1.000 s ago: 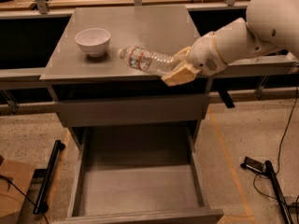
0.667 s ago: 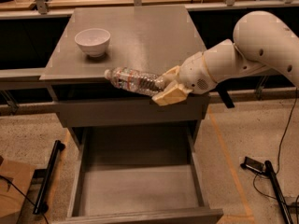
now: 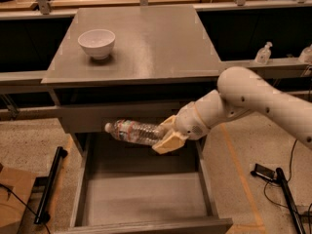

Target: Place water bottle into middle drawer

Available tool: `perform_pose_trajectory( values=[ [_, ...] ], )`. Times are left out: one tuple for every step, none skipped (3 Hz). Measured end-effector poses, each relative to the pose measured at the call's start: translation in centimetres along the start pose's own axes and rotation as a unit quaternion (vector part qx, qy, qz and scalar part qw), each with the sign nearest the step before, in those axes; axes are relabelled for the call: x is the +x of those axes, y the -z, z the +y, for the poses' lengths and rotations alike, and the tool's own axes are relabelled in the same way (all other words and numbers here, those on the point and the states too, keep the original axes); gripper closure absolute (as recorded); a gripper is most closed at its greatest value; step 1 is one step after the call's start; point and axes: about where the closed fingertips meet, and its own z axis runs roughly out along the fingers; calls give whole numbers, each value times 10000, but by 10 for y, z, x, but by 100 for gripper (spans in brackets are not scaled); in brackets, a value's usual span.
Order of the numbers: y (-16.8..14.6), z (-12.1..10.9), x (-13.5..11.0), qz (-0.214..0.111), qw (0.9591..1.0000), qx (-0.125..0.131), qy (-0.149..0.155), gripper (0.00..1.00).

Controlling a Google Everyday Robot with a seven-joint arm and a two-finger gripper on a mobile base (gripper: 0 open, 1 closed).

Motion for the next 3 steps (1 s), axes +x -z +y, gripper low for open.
perform_pose_trajectory(
  values=[
    [-6,2,6,19,10000,-75,-45,100],
    [-9,0,6,215,9997,-139,38,100],
    [-42,6,38,254,9983,-520,-51,100]
  ],
)
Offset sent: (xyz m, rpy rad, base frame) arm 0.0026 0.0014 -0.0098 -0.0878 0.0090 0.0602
